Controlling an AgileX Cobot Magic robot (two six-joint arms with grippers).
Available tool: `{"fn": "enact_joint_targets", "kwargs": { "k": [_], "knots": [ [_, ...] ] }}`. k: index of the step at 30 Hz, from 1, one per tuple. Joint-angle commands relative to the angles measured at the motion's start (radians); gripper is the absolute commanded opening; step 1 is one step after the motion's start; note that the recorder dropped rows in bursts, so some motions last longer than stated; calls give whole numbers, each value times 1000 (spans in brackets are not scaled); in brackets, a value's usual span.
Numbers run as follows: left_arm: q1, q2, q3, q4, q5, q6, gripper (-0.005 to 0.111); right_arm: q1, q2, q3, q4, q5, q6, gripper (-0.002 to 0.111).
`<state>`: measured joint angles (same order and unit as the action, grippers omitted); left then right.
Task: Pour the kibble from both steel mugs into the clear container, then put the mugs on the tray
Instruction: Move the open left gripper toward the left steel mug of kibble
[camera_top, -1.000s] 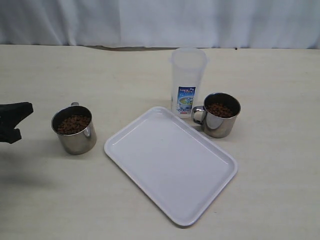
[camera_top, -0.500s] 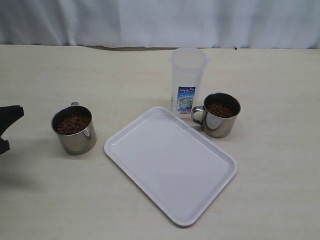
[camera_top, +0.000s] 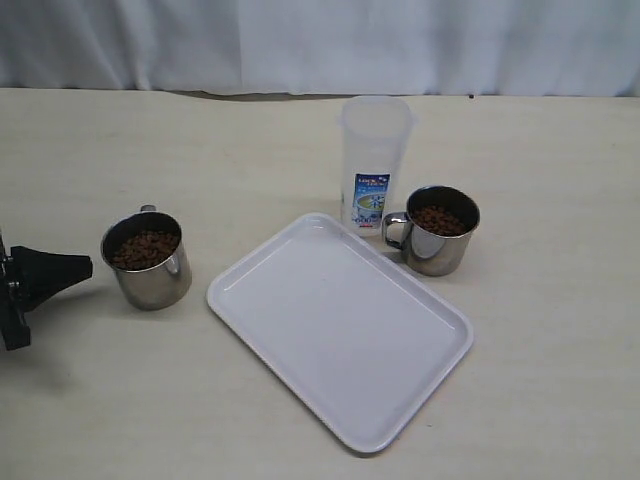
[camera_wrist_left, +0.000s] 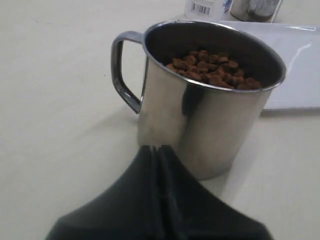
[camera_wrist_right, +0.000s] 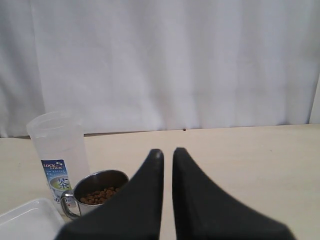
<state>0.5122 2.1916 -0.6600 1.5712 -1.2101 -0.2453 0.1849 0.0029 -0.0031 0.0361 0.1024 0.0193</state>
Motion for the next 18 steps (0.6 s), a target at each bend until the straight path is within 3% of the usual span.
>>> {"fn": "enact_joint_targets", "kwargs": {
  "k": [1, 4, 10, 13, 18],
  "knots": [
    [-4, 16, -4, -58, -2, 8, 3, 4, -3, 3, 2, -1, -9, 5],
    [-14, 16, -4, -69, -11, 8, 14, 4, -3, 3, 2, -1, -9, 5],
    [-19, 16, -4, -110, -11, 5, 52, 4, -3, 3, 2, -1, -9, 5],
    [-31, 16, -4, -110, -11, 5, 58, 4, -3, 3, 2, -1, -9, 5],
    [-52, 16, -4, -99, -11, 5, 58, 4, -3, 3, 2, -1, -9, 5]
  ]
}}
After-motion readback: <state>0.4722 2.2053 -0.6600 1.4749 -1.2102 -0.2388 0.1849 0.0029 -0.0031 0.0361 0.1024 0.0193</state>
